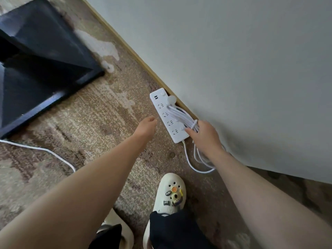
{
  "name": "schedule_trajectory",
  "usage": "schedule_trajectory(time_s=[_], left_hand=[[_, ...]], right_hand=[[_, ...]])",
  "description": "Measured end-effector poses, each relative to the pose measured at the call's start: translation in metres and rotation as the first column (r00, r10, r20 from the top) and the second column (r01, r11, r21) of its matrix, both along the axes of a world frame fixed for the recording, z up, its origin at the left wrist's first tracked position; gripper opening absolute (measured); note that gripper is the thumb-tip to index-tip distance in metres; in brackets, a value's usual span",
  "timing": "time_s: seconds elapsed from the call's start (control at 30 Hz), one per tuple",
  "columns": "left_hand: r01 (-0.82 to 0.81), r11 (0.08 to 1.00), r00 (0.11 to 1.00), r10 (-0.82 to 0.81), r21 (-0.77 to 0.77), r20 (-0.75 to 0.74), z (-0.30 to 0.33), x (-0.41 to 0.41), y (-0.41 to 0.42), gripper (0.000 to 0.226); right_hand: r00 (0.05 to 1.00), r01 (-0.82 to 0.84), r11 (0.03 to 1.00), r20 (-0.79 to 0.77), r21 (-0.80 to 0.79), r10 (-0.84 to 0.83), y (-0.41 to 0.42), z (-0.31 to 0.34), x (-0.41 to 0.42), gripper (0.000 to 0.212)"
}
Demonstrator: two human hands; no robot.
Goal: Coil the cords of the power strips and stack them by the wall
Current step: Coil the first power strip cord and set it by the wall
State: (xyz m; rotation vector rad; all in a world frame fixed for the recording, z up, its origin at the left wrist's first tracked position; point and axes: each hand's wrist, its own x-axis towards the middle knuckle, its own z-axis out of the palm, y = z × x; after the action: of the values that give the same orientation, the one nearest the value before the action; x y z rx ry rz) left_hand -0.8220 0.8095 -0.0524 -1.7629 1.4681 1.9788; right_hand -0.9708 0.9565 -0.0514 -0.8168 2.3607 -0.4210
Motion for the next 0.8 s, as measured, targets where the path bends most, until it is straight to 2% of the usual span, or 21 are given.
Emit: schedule_trajectory(time_s=[0.03, 0.13, 0.27, 0.43, 0.5, 0.63, 0.73, 0.8], left_hand=[[-0.013, 0.999, 1.000, 0.013, 0.045, -0.005, -0.010, -0.002, 0.005, 0.016], [-0.154, 0.964, 0.982, 0.173, 0.218, -0.074, -0.035, -0.018, 0.017, 0.037], [-0.358, 0.827, 0.885, 0.449, 0.434, -0.125, -0.058, -0.040, 0.018, 0.041], [-0.405, 0.730, 0.817, 0.559, 0.551, -0.141, -0.068, -0.070, 0.026, 0.046], [-0.425, 0.734, 0.825, 0.554, 0.530, -0.107, -0.074, -0.069, 0.020, 0.055], [-0.312, 0.859, 0.923, 0.375, 0.405, -0.086, -0.084, -0.045, -0.001, 0.067], [-0.173, 0.969, 0.978, 0.190, 0.179, -0.082, -0.079, -0.029, -0.019, 0.059], [-0.109, 0.993, 0.992, 0.112, 0.043, -0.053, -0.079, -0.018, -0.031, 0.055]], right_hand=[[1.000, 0.015, 1.000, 0.007, -0.020, -0.015, -0.003, -0.007, -0.002, 0.029], [0.999, 0.034, 0.998, 0.016, -0.050, -0.033, -0.008, -0.027, -0.003, 0.031], [1.000, 0.025, 0.997, 0.011, -0.075, -0.024, -0.008, -0.044, -0.006, 0.034], [0.997, 0.035, 0.989, -0.065, -0.142, -0.045, -0.007, -0.053, -0.017, 0.036], [0.996, 0.017, 0.991, -0.082, -0.136, -0.028, -0.007, -0.056, -0.019, 0.038], [0.985, -0.062, 0.988, -0.171, -0.141, 0.038, -0.012, -0.062, -0.015, 0.035], [0.968, -0.166, 0.969, -0.216, -0.183, 0.125, -0.031, -0.064, 0.000, 0.034], [0.946, -0.252, 0.948, -0.259, -0.196, 0.198, -0.051, -0.067, 0.011, 0.034]])
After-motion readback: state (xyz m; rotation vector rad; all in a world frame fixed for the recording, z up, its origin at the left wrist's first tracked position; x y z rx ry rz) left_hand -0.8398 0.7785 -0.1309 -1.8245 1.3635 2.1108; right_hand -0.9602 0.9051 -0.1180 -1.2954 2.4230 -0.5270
